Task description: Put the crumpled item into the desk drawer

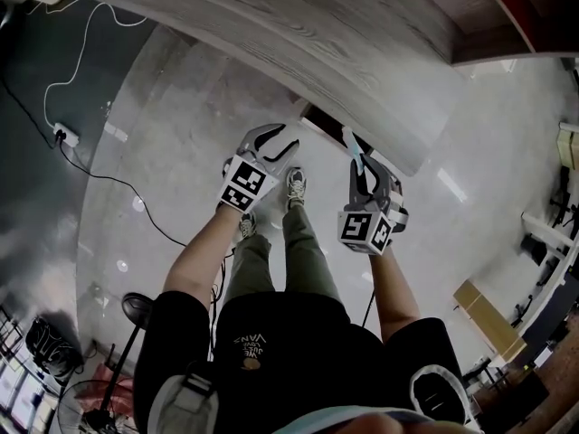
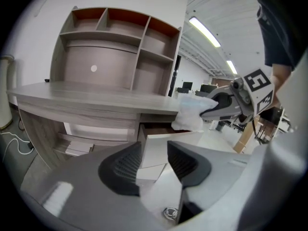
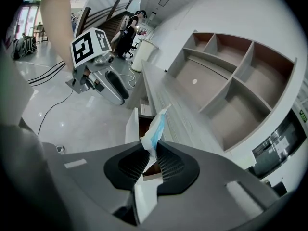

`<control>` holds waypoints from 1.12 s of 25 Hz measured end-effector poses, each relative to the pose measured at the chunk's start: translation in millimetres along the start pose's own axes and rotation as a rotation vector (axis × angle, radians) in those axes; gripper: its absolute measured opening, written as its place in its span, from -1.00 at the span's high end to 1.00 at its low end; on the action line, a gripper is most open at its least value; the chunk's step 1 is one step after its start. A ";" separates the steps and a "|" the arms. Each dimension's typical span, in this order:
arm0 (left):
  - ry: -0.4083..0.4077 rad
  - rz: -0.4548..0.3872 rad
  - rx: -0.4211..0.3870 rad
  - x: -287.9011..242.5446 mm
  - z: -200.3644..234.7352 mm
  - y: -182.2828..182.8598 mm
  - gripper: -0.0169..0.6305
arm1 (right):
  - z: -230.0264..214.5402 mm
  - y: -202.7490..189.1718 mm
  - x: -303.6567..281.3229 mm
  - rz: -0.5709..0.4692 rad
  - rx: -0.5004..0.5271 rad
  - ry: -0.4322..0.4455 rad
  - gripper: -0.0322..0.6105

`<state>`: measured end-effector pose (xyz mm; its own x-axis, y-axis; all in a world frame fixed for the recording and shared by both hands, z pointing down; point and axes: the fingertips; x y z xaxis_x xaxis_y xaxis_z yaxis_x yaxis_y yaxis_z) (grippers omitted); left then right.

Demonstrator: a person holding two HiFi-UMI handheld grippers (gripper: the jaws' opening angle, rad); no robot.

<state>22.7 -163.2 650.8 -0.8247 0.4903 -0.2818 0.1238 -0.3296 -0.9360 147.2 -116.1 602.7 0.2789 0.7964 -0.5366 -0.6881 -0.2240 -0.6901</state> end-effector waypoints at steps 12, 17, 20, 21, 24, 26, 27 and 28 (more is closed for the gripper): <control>-0.045 0.076 0.001 -31.3 4.3 -31.5 0.22 | 5.3 -10.7 -15.1 0.019 0.036 0.012 0.75; -0.053 0.079 0.000 -43.6 1.4 -32.9 0.22 | 6.2 -18.8 -18.8 0.025 0.048 0.024 0.75; -0.060 0.075 0.000 -47.7 0.4 -32.1 0.23 | 7.0 -19.5 -21.6 0.027 0.053 0.026 0.75; -0.063 0.076 0.000 -48.4 0.4 -32.5 0.23 | 7.8 -19.7 -22.7 0.029 0.054 0.029 0.75; -0.068 0.075 0.001 -50.4 -1.4 -33.0 0.23 | 8.4 -22.0 -23.5 0.038 0.048 0.030 0.75; -0.080 0.076 -0.002 -52.2 -3.6 -33.5 0.23 | 10.5 -24.7 -23.5 0.042 0.038 0.034 0.75; -0.086 0.078 -0.004 -53.2 -4.4 -34.0 0.23 | 12.4 -25.9 -23.8 0.043 0.034 0.040 0.75; -0.091 0.079 -0.005 -54.2 -5.0 -34.4 0.23 | 14.2 -26.6 -24.0 0.043 0.032 0.047 0.75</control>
<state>65.9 -174.5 697.3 -0.8587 0.3878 -0.3350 0.1934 -0.3601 -0.9126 149.3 -121.3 640.8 0.2791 0.7592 -0.5880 -0.7210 -0.2387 -0.6505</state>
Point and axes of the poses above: the fingertips, and each gripper's own axes: x backward along the fingers, z to its left, y out of its top, and after that the axes turned 13 degrees about -z, right-handed
